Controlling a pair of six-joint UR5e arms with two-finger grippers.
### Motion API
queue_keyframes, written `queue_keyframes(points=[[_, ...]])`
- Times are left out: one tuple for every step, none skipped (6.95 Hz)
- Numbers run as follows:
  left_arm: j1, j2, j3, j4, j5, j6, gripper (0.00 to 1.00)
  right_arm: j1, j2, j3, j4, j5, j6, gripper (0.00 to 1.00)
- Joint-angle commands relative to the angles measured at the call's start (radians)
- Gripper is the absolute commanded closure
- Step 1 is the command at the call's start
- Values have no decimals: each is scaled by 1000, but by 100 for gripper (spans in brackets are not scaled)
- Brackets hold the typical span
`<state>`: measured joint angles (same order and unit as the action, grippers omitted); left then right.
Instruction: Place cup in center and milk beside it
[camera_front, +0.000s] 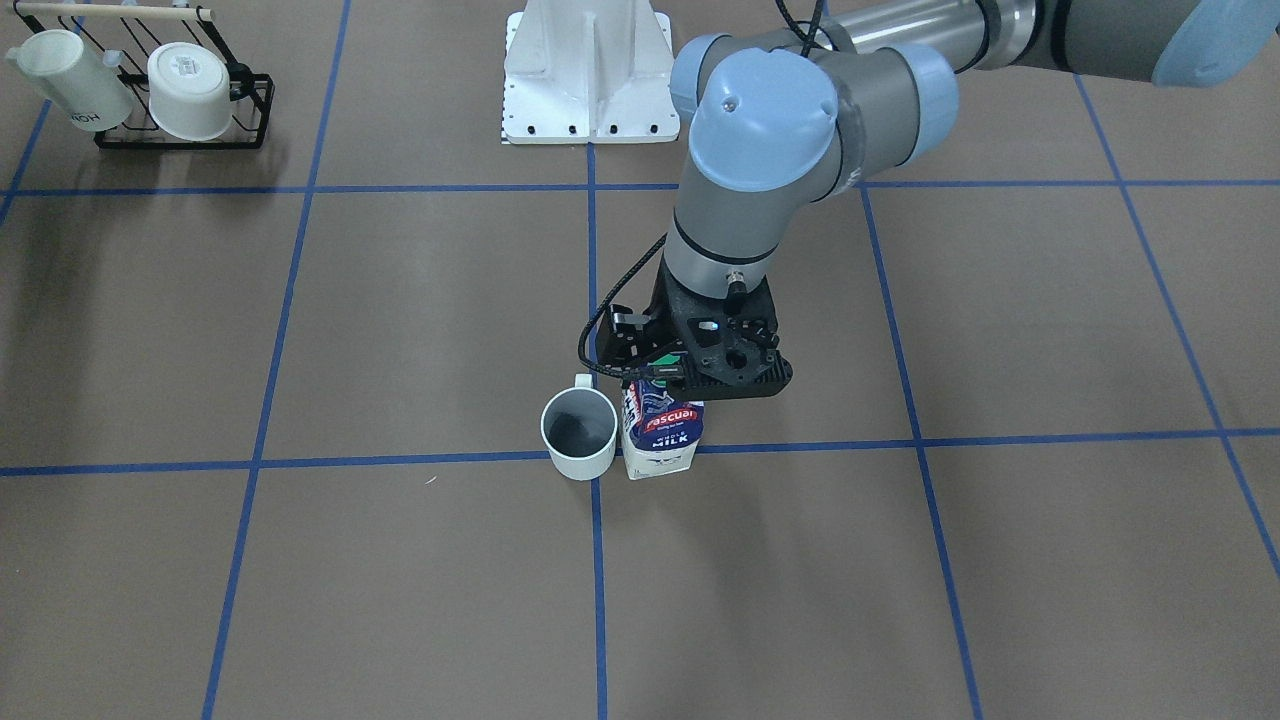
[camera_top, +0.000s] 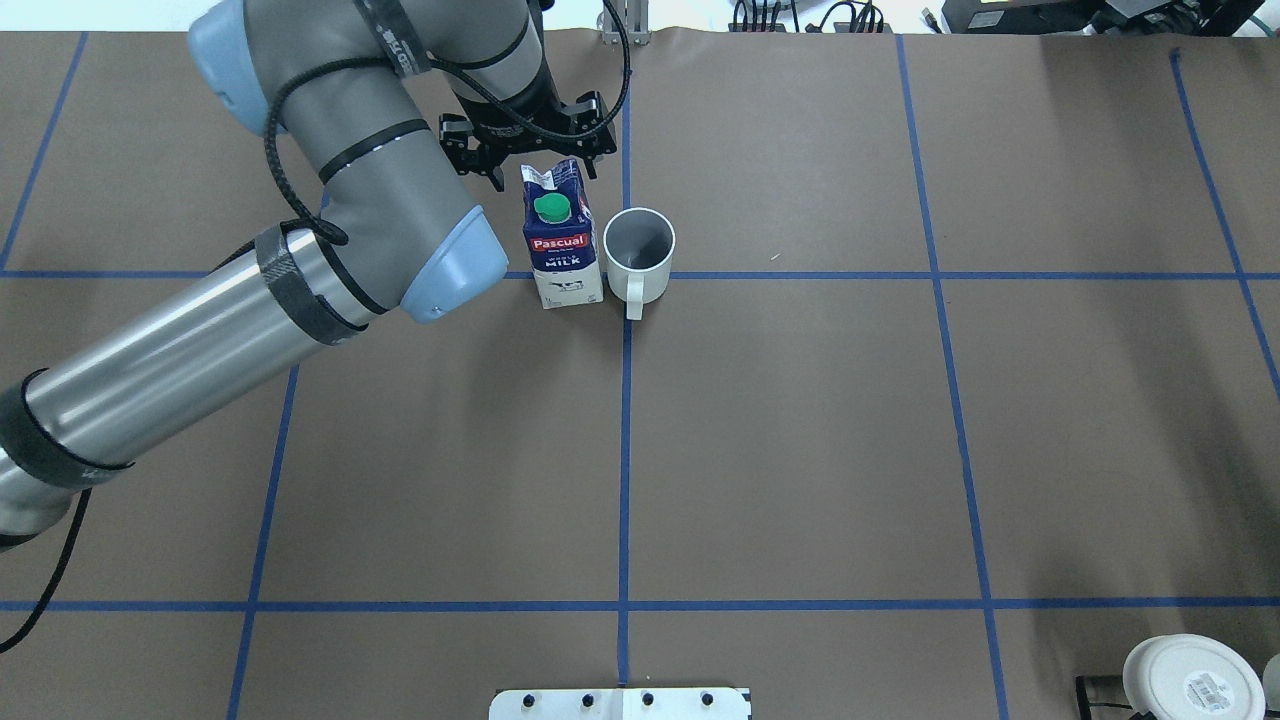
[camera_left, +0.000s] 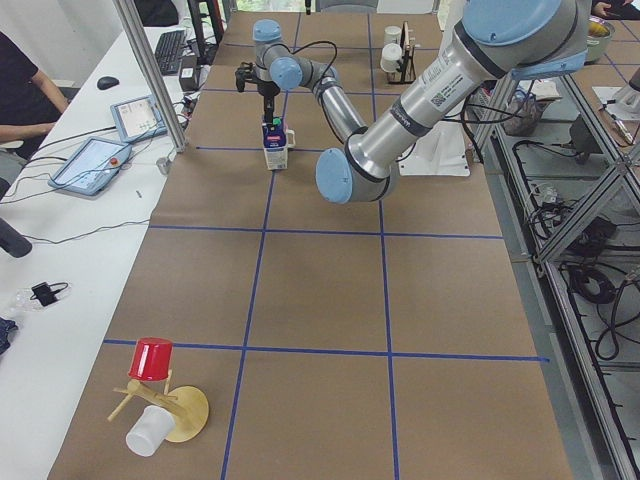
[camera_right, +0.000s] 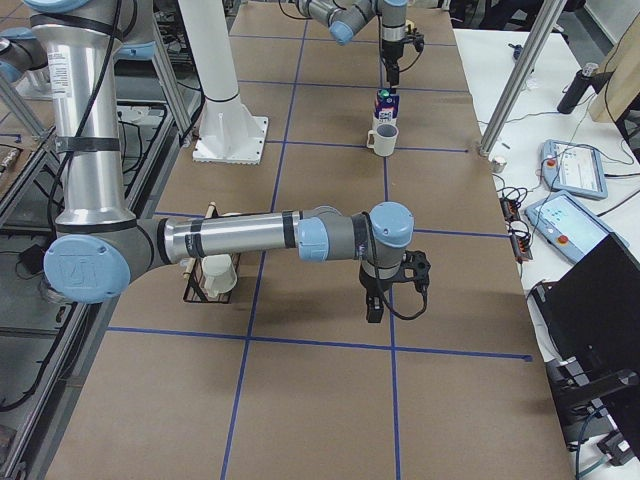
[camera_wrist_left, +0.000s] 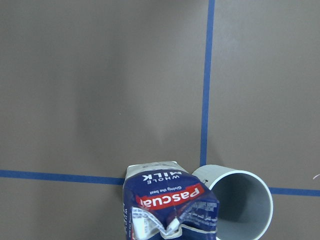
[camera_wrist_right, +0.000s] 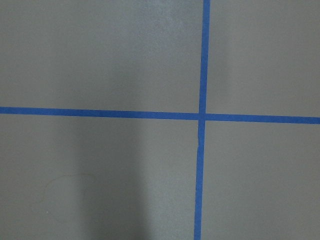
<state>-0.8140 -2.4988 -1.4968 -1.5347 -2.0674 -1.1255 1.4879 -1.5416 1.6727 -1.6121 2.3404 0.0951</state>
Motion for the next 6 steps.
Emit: queue_keyframes(points=[[-33,105,-122,22,-8,53,2,0,-6,10,11,19,0,0],[-80,202,-217,72,-37,217,2,0,-5,6,9,7,-1,0],[-168,288,-277,120,-115,343,2,0,-2,-2,8,16,0,0],[-257,410,-334,128,-176,439,2,0,-6,-10,0,16,0,0],[-313,574,-388,116,-183,637,2,0,-6,-25,0,14,3,0],[-421,706,-376,104,-180,864,2,0,-5,-52,1,14,5,0]])
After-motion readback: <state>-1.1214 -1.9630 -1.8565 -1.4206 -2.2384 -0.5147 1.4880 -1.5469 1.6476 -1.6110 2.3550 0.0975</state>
